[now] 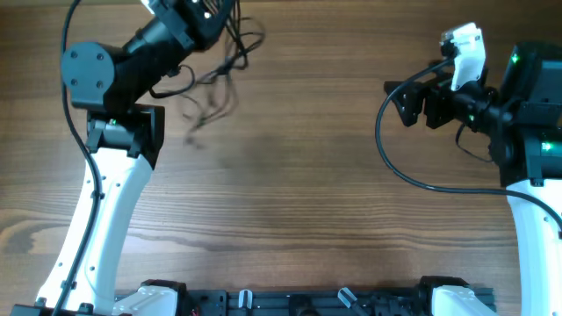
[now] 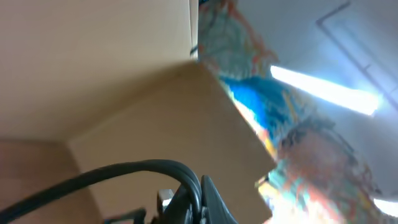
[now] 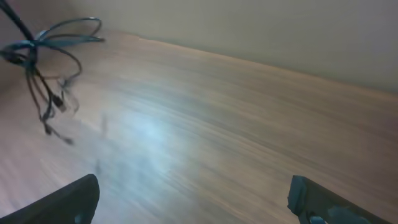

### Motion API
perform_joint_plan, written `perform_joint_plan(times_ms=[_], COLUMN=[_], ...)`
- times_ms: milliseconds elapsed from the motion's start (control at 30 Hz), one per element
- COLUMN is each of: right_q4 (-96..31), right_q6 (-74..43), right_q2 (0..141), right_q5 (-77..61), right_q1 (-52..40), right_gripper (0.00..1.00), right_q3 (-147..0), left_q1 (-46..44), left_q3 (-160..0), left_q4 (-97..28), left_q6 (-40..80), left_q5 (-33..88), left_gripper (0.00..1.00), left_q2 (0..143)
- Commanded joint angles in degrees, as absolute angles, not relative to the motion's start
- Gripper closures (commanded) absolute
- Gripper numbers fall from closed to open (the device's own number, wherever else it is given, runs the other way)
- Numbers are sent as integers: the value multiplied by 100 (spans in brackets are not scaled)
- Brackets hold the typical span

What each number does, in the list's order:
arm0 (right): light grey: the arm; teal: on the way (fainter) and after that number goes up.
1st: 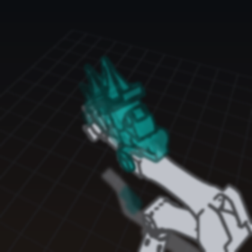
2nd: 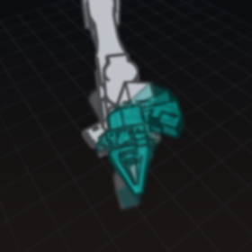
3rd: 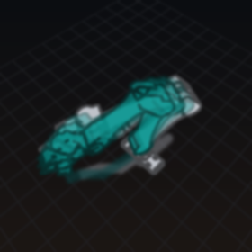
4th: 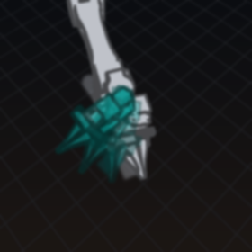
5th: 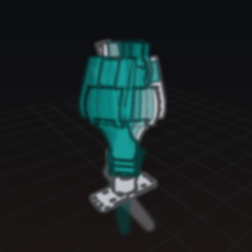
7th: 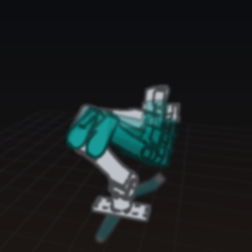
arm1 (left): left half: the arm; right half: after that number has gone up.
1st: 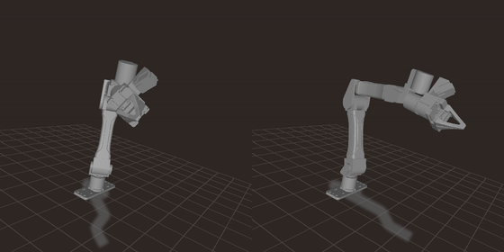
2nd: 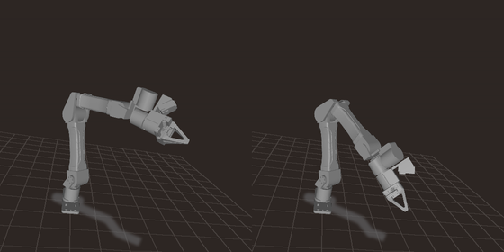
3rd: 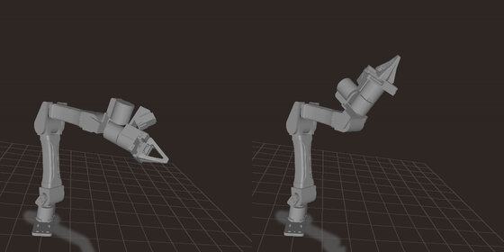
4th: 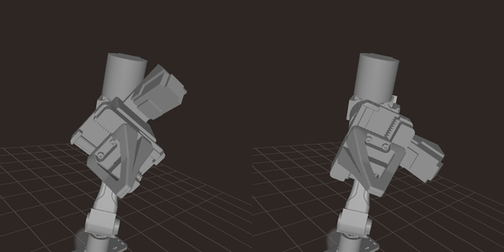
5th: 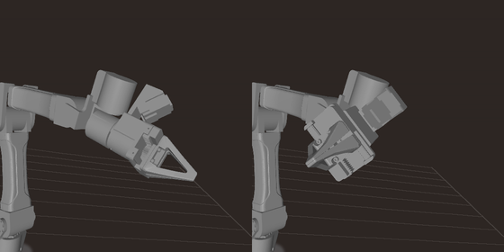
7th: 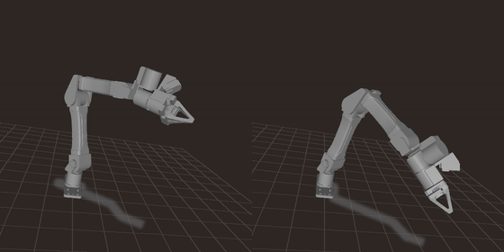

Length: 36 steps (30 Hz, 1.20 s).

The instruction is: Untangle cables

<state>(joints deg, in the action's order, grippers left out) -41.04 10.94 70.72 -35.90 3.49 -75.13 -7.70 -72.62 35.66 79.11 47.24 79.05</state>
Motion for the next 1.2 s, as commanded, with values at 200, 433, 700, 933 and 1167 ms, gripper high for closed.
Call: perform_joint_plan(times_ms=[200,433,700,933,1167], right_q4=[-4136,-4228,-4202,-4066,-3920], right_q6=[1573,2644,2856,2856,2995], right_q2=[7113,7113,7113,7179,7179], right_q5=[-6211,-7369,-7723,-7738,-7765], right_q1=[340,333,128,-237,-652], right_gripper=[0,0,0,1,96], right_q3=[-7461,-7461,-7461,-7461,-7461], left_q1=[-1074,-1890,-3013,-3439,-3579], left_q3=[-7400,-7400,-7400,-7400,-7400], left_q4=[3548,3553,3553,3658,3658], left_q6=[7666,7378,6761,6600,6600], left_q5=[5553,5551,5328,5078,4880], left_gripper=[96,94,91,90,90], left_q2=[7802,7802,7835,7854,7854])
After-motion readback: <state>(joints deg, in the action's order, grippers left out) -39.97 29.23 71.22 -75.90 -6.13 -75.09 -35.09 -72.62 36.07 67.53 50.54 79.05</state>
